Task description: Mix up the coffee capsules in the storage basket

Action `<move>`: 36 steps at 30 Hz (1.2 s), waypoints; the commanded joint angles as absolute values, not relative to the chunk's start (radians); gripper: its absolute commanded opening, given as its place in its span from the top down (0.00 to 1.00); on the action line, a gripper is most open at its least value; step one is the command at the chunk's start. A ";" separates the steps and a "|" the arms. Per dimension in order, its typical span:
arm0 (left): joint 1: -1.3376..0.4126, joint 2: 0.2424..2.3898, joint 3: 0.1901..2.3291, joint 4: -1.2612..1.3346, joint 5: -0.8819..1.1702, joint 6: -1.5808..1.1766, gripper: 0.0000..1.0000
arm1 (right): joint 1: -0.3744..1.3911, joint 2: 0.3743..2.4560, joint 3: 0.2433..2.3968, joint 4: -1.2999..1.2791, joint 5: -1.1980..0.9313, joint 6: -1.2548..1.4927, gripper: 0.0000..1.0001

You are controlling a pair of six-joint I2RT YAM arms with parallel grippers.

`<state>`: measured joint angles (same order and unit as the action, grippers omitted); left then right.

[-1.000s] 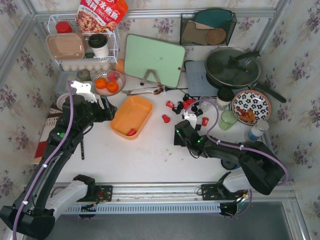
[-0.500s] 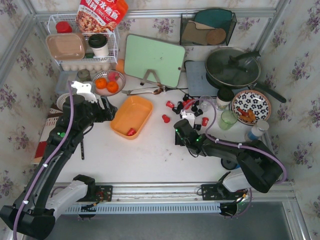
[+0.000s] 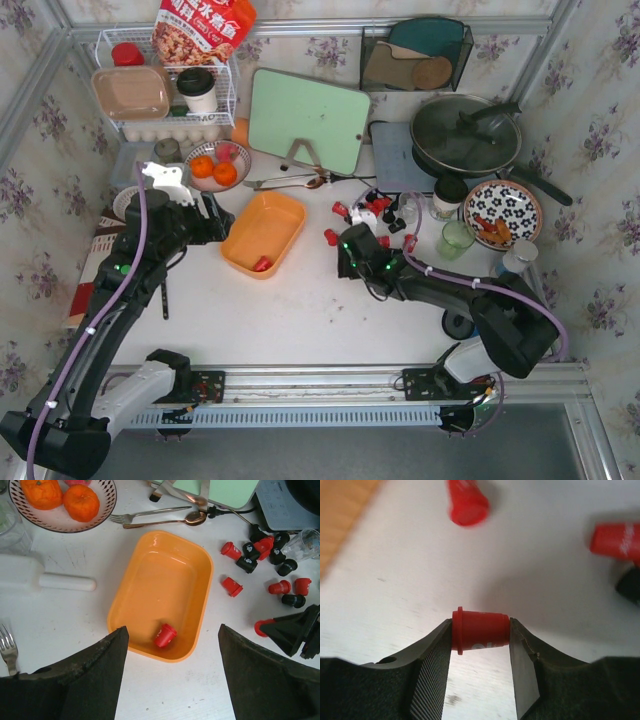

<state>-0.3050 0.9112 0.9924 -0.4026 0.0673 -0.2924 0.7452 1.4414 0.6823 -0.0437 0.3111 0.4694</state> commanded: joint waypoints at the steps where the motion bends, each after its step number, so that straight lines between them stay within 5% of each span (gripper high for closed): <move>1: -0.303 0.908 0.996 -0.366 0.072 -0.298 0.25 | 0.751 1.463 0.796 0.007 0.231 0.407 0.65; 26: -0.302 0.892 0.997 -0.367 0.071 -0.298 0.25 | 0.910 1.863 1.234 0.114 0.110 0.282 0.58; 36: -0.302 0.896 0.996 -0.365 0.072 -0.298 0.25 | 0.932 1.923 1.294 0.040 0.078 0.246 0.34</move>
